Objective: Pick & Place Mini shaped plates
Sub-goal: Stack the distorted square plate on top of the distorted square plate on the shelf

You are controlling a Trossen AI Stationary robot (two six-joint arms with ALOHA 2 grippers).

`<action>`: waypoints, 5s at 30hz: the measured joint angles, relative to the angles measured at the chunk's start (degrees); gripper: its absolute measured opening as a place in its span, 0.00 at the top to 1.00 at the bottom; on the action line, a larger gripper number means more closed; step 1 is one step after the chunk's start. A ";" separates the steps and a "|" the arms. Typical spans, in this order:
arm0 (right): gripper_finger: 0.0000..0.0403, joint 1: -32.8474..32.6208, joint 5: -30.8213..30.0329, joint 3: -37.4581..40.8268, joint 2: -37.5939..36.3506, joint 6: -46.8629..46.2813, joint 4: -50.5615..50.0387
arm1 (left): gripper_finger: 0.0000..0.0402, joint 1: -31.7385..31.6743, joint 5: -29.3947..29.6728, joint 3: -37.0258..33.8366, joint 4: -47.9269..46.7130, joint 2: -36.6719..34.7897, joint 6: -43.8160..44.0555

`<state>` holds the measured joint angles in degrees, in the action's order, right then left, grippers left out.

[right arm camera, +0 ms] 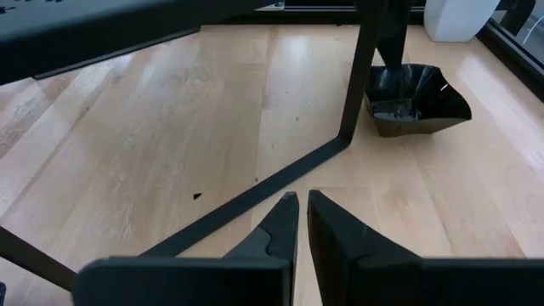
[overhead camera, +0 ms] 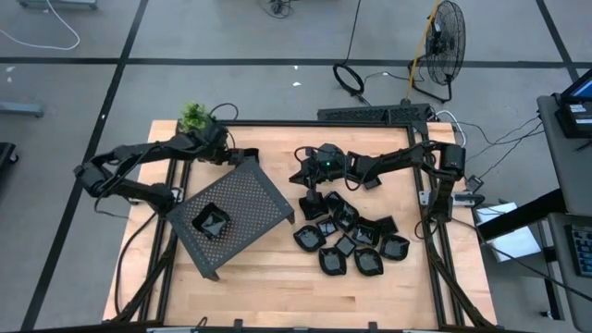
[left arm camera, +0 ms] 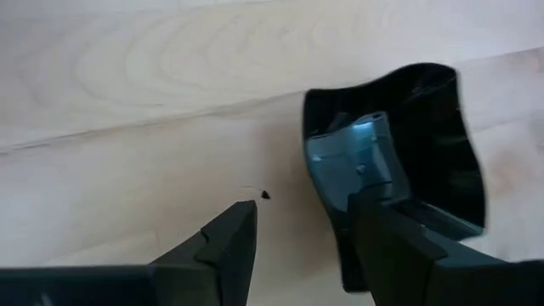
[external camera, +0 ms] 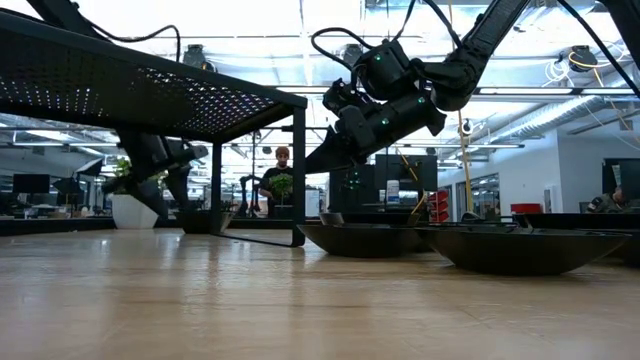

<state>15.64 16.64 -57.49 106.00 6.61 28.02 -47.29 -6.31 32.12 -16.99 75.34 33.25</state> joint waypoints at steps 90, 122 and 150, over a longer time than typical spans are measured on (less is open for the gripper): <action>0.95 0.00 -0.02 -0.02 0.00 0.02 -1.37 | 0.98 63.27 10.68 33.62 -62.87 -26.29 37.97; 0.95 0.15 -0.15 0.00 -0.40 -1.22 -1.36 | 0.70 74.36 26.79 33.62 -63.11 -21.15 40.20; 0.34 13.62 -23.87 17.81 -24.97 -4.92 -15.97 | 0.60 74.32 57.60 10.51 -43.82 -46.31 24.31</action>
<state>29.26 -7.23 -39.68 81.02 1.69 12.05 27.03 51.29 42.63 -60.81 29.03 57.57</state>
